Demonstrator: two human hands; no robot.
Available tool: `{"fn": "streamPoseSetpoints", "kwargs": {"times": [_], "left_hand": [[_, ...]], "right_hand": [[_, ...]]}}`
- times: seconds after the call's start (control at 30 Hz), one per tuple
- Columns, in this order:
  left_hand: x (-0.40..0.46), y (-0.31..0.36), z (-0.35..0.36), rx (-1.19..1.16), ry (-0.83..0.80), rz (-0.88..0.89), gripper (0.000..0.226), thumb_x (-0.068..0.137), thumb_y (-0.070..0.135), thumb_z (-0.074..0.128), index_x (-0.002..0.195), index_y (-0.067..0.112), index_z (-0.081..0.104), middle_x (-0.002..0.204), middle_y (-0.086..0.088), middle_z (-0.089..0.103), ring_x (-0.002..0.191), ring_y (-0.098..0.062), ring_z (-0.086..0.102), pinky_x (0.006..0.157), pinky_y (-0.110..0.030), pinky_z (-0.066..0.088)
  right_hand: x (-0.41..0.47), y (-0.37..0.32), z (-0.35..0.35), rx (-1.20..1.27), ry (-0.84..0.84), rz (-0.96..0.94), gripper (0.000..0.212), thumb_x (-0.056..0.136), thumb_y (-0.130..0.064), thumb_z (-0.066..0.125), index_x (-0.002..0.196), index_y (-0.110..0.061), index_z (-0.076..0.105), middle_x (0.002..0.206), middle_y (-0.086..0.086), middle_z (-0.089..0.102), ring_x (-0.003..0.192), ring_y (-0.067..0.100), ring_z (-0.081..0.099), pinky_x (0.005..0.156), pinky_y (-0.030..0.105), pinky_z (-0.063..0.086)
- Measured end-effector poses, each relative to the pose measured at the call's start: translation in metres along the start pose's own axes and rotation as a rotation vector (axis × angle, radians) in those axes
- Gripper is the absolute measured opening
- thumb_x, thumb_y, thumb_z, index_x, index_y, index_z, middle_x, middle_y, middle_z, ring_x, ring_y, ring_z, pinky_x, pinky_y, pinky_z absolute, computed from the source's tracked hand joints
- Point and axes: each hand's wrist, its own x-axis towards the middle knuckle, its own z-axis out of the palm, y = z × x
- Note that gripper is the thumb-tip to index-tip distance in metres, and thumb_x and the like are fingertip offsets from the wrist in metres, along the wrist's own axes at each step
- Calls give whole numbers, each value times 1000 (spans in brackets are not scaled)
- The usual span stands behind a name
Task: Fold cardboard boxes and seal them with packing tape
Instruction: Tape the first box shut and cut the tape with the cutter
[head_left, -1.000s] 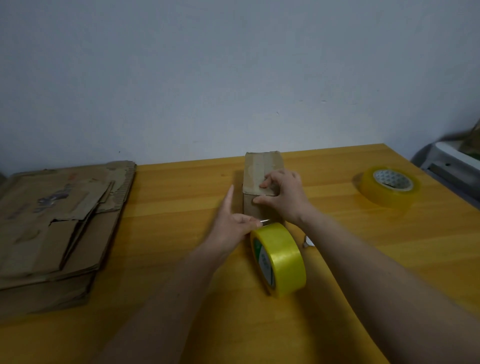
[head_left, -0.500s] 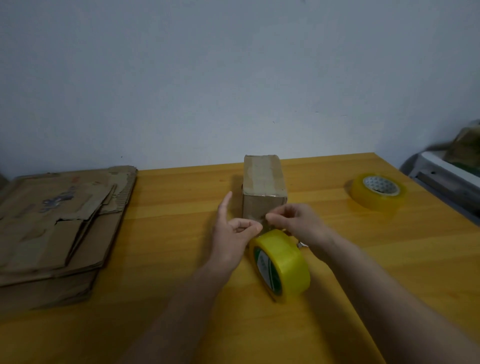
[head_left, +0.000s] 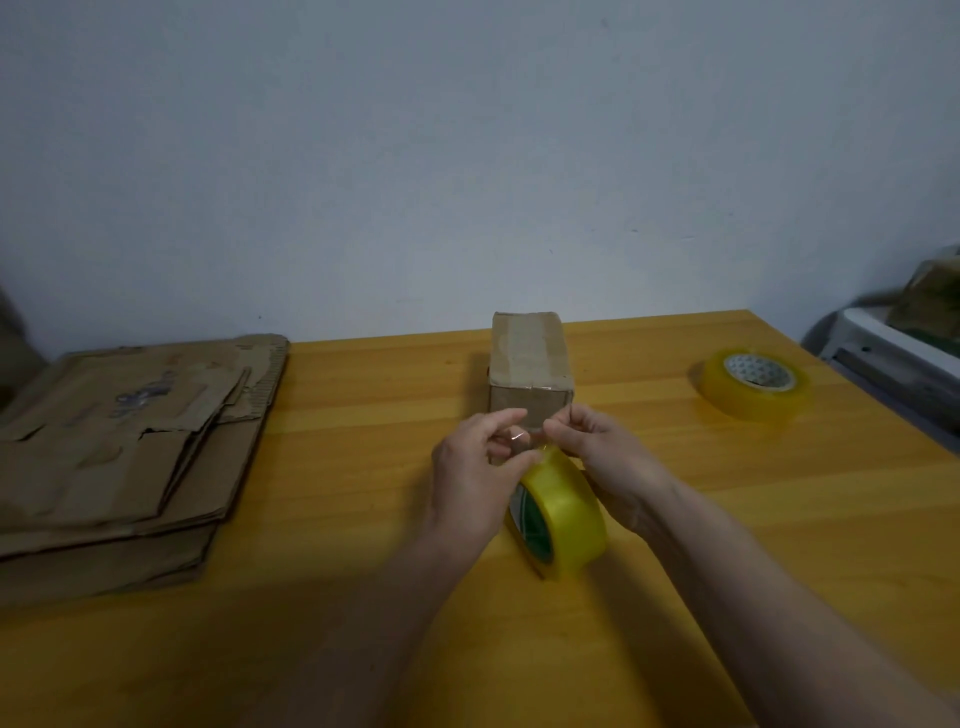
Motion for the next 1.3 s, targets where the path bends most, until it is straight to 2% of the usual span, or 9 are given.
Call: {"fn": "streamPoseSetpoints", "kwargs": {"times": [0.3, 0.47, 0.7, 0.77, 0.83, 0.9, 0.97, 1.1, 1.3], "left_hand": [[3, 13, -1, 226, 45, 28, 30, 80, 21, 78, 108, 18, 72, 86, 8, 68, 73, 1, 57, 72, -14, 49], [9, 15, -7, 328, 9, -29, 7, 82, 31, 75, 88, 28, 76, 93, 13, 62, 91, -4, 56, 70, -19, 38], [10, 8, -3, 158, -25, -85, 11, 87, 24, 71, 77, 30, 71, 78, 14, 66, 76, -4, 58, 63, -17, 40], [10, 7, 0, 153, -13, -73, 9, 89, 24, 68, 82, 27, 72, 81, 12, 67, 75, -4, 57, 64, -18, 41], [12, 6, 1, 173, -5, -59, 9, 90, 24, 66, 83, 27, 71, 87, 8, 65, 78, -5, 55, 66, -18, 40], [13, 6, 1, 168, -4, -50, 11, 91, 22, 66, 81, 26, 68, 93, 5, 60, 79, -3, 52, 65, -10, 38], [12, 5, 2, 125, 5, -62, 12, 91, 19, 65, 81, 24, 65, 97, 5, 55, 79, -1, 52, 64, -4, 39], [13, 3, 2, 118, -7, -82, 11, 93, 18, 62, 84, 21, 67, 97, 1, 58, 81, -3, 54, 65, -10, 39], [11, 0, -1, 61, 5, -72, 11, 90, 16, 66, 82, 21, 71, 92, -1, 68, 86, -11, 62, 74, -23, 48]], "right_hand": [[-6, -1, 1, -58, 39, -51, 10, 95, -19, 54, 87, -13, 54, 88, 8, 52, 83, 20, 45, 74, 36, 36], [-7, -5, 1, -83, 37, -29, 12, 94, -20, 56, 84, -15, 53, 86, 8, 55, 81, 22, 49, 73, 38, 39], [-8, -10, 2, -175, 78, 15, 13, 95, -20, 53, 88, -10, 57, 88, 10, 60, 81, 24, 56, 72, 39, 47], [-8, -7, 2, -223, 105, -27, 12, 96, -19, 51, 108, -18, 54, 96, 5, 62, 87, 21, 60, 78, 43, 51], [-8, -5, 0, -195, 104, -58, 46, 96, -15, 50, 135, -35, 35, 105, 5, 62, 94, 24, 62, 83, 47, 54], [-10, -6, 0, -268, 117, -134, 55, 95, -10, 50, 140, -37, 32, 114, 6, 57, 104, 23, 59, 88, 47, 52], [-13, -3, 0, -493, 202, -336, 47, 93, -8, 54, 134, -29, 44, 123, 3, 52, 113, 18, 51, 93, 40, 49], [-21, 2, 5, -858, 311, -756, 24, 89, -12, 63, 112, -13, 64, 112, 1, 60, 109, 14, 50, 86, 20, 40], [-17, -3, 2, -879, 174, -530, 12, 93, -16, 58, 94, -8, 67, 94, 2, 64, 91, 17, 55, 72, 22, 37]]}}
